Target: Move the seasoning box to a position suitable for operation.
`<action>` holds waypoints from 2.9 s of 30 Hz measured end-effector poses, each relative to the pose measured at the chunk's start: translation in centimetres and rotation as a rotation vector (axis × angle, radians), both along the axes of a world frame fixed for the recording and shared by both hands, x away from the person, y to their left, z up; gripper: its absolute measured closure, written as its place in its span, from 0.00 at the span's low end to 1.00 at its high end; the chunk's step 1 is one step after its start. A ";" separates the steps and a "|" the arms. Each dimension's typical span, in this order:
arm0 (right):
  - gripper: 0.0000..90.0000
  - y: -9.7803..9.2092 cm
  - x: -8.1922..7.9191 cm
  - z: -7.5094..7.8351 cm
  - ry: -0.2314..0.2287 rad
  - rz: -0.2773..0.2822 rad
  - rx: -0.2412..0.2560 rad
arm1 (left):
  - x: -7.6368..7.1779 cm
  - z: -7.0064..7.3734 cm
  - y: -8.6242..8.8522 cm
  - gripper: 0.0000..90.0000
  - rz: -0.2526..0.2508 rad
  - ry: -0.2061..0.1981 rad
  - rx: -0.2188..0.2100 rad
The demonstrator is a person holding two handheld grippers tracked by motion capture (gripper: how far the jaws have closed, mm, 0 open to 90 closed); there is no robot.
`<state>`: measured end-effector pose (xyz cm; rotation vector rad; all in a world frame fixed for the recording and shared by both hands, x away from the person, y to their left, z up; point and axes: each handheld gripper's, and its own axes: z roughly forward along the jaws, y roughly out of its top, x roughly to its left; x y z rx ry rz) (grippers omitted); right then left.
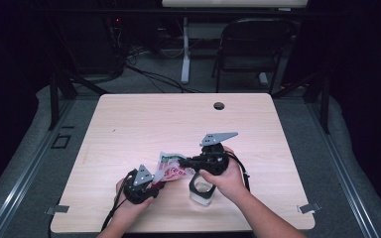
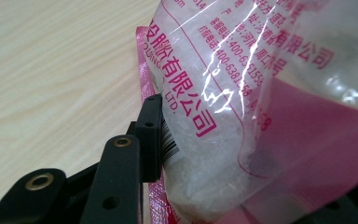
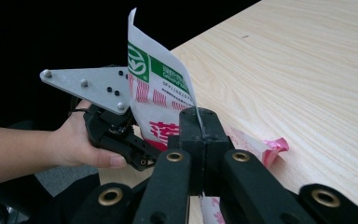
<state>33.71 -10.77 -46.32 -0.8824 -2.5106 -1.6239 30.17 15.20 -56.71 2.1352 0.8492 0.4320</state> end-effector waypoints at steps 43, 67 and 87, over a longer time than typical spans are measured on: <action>0.92 -1.8 -2.3 -0.9 -0.102 -0.034 -0.023 | -1.1 1.7 -0.8 0.71 -0.004 -0.205 0.222; 0.99 -2.8 -3.7 -0.5 -0.145 -0.073 -0.043 | -1.4 2.9 -1.4 0.71 -0.010 -0.328 0.301; 1.00 -4.3 -5.4 -2.3 -0.178 -0.116 -0.031 | -2.2 3.1 -2.8 0.72 -0.031 -0.434 0.415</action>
